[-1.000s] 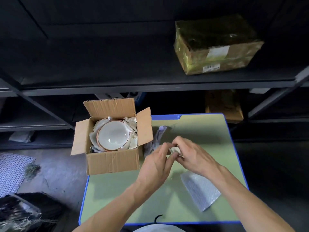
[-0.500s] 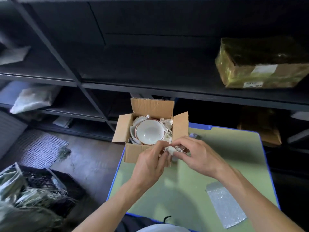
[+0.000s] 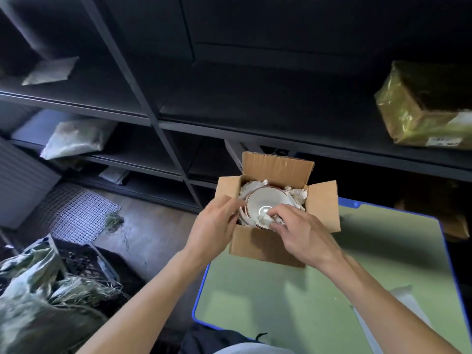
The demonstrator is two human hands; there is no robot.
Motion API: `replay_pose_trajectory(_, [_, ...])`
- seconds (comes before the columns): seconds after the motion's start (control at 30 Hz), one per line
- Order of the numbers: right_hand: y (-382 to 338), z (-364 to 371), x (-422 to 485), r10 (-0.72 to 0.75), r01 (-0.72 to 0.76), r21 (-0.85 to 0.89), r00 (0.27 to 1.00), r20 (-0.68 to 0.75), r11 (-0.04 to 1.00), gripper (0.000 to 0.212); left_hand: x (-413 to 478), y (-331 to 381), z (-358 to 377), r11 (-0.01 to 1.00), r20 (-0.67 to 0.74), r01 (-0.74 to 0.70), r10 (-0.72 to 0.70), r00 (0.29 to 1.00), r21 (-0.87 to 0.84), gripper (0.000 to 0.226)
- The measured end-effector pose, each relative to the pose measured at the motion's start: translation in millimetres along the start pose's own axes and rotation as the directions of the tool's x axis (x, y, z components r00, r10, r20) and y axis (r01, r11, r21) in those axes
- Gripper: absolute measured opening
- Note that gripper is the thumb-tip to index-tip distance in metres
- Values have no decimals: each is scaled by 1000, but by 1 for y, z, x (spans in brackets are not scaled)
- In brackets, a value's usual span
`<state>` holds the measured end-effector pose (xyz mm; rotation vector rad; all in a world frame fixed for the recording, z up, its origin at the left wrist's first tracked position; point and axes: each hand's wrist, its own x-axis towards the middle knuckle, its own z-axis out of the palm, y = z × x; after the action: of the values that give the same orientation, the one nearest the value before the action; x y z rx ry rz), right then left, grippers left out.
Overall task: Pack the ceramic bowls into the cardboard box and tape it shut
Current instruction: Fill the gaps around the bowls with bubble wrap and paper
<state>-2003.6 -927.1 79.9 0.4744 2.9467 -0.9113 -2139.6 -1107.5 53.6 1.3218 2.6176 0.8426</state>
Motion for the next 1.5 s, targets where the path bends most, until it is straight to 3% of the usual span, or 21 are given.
replay_pose_trajectory(0.2, [-11, 14, 10, 78, -79, -42, 997, -23, 996, 21, 49, -37, -6, 982, 234, -161, 134, 963, 99, 23])
replay_pose_trajectory(0.37, [-22, 28, 11, 113, -114, -4, 990, -81, 994, 12, 76, -39, -1, 942, 355, -313, 254, 899, 120, 8])
replay_pose_trajectory(0.53, [-33, 40, 14, 240, -228, 110, 965, -105, 967, 15, 95, -44, 12, 899, 410, -423, 344, 845, 117, 17])
replay_pose_trajectory(0.8, [-47, 63, 36, 428, -371, 354, 899, -97, 859, 12, 103, -48, 4, 907, 476, -421, 372, 797, -3, 23])
replay_pose_trajectory(1.13, [-51, 75, 47, 492, -462, 187, 853, -175, 867, 7, 107, -47, 0, 941, 514, -322, 328, 793, -105, 13])
replay_pose_trajectory(1.4, [-59, 84, 45, 364, -371, 39, 876, -316, 928, 11, 103, -51, 5, 950, 496, -268, 311, 811, -159, 8])
replay_pose_trajectory(1.5, [-57, 85, 44, 370, -354, 108, 875, -312, 929, 13, 101, -51, 4, 946, 489, -285, 323, 810, -153, 10])
